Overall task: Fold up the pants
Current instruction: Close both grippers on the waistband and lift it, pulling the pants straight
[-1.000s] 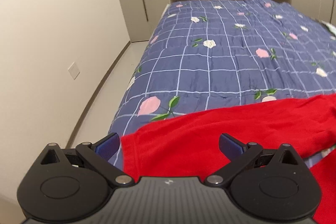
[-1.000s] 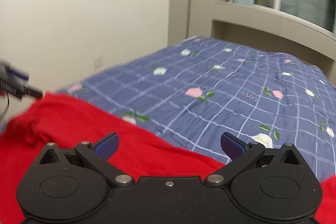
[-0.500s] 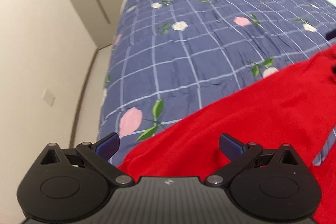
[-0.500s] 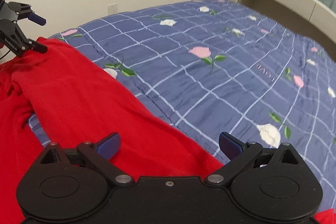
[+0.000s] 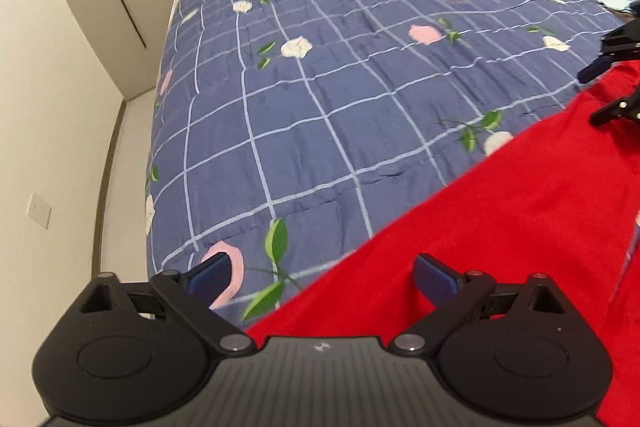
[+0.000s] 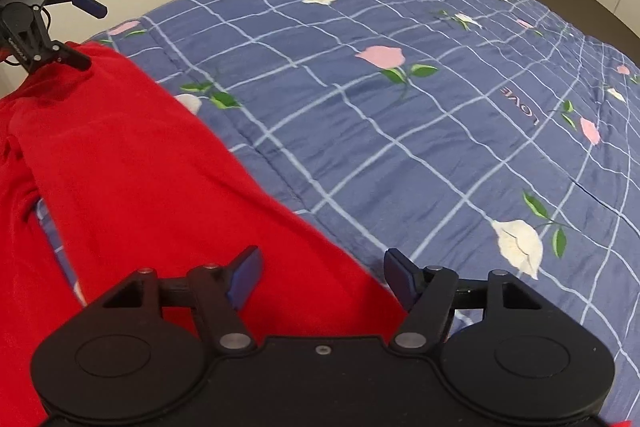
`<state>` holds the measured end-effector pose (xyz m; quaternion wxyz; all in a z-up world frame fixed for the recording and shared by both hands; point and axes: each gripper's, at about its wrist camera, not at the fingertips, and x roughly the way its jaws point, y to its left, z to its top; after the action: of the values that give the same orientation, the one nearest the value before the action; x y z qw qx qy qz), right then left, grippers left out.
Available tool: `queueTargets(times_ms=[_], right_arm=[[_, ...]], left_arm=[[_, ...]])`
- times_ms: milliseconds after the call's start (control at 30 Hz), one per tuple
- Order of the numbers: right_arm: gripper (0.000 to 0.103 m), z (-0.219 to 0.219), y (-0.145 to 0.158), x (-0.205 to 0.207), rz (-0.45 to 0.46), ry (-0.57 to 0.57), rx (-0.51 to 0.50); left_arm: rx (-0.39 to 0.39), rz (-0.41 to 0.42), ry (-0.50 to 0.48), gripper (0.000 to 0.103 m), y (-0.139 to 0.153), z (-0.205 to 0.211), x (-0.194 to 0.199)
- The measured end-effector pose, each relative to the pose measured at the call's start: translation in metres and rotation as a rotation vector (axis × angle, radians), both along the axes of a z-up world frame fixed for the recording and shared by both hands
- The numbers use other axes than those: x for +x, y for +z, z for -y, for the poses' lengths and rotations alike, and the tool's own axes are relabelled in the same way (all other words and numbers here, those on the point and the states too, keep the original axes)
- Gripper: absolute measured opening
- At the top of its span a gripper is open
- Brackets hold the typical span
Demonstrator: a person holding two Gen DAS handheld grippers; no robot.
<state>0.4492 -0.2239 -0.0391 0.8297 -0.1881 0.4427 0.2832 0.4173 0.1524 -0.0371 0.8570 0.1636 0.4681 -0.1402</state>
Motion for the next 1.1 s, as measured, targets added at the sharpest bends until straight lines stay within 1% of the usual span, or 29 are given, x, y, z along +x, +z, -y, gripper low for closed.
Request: queueTargets(times_ms=[100,167,200,233,267,333,367,400,433,467,500,533,633,767,833,900,967,1033,1100], right_arm=[[0.069,0.003,-0.001,0.006,-0.01,-0.012,-0.007],[0.069,0.005,-0.003,0.009,-0.026,-0.018,0.001],[0.068,0.005,-0.004,0.01,-0.035,-0.021,0.006],[0.064,0.005,-0.005,0.011,-0.043,-0.024,0.014],[0.06,0.004,-0.006,0.012,-0.049,-0.025,0.022],[0.041,0.003,-0.006,0.012,-0.069,-0.019,0.053],[0.036,0.001,-0.005,0.012,-0.071,-0.014,0.059],[0.025,-0.002,-0.004,0.011,-0.069,-0.004,0.059],[0.014,-0.005,-0.003,0.009,-0.062,0.014,0.051],[0.009,-0.008,-0.002,0.008,-0.054,0.024,0.039],[0.004,-0.011,0.0,0.007,-0.048,0.031,0.024],[0.002,-0.013,0.001,0.006,-0.041,0.035,0.008],[0.001,-0.02,0.011,0.003,0.012,0.04,-0.029],[0.001,-0.032,0.04,0.008,0.149,0.009,-0.044],[0.001,-0.043,0.053,0.014,0.229,-0.006,-0.05],[0.001,-0.056,0.062,0.019,0.305,0.003,-0.066],[0.001,-0.071,0.064,0.023,0.363,0.014,-0.093],[0.001,-0.083,0.058,0.027,0.373,0.021,-0.131],[0.001,-0.091,0.052,0.027,0.373,0.029,-0.158]], left_arm=[[-0.032,-0.049,0.0,0.085,-0.004,-0.001,0.009],[-0.052,-0.078,-0.014,0.073,-0.008,0.0,0.013],[-0.061,-0.093,-0.022,0.069,-0.009,0.001,0.013],[-0.066,-0.105,-0.033,0.058,-0.01,0.002,0.014],[-0.076,-0.121,-0.048,0.045,-0.011,0.004,0.013],[-0.083,-0.136,-0.057,0.034,-0.012,0.007,0.012],[-0.071,-0.135,-0.052,0.026,-0.012,0.011,0.011],[-0.062,-0.133,-0.047,0.022,-0.011,0.012,0.011],[-0.054,-0.13,-0.039,0.014,-0.01,0.014,0.01],[-0.049,-0.124,-0.029,0.008,-0.008,0.015,0.009],[-0.047,-0.116,-0.023,0.007,-0.006,0.016,0.007],[-0.047,-0.101,-0.022,0.005,-0.002,0.017,0.004],[-0.033,-0.036,-0.023,0.004,0.015,0.019,-0.006],[-0.035,0.058,0.059,0.004,0.043,0.007,-0.007],[-0.032,0.099,0.106,0.004,0.053,-0.002,-0.005],[-0.01,0.132,0.143,0.004,0.057,-0.008,-0.002],[0.005,0.125,0.186,0.004,0.052,-0.012,0.004],[0.007,0.113,0.217,0.004,0.046,-0.014,0.007],[-0.01,0.118,0.229,0.004,0.044,-0.017,0.004]])
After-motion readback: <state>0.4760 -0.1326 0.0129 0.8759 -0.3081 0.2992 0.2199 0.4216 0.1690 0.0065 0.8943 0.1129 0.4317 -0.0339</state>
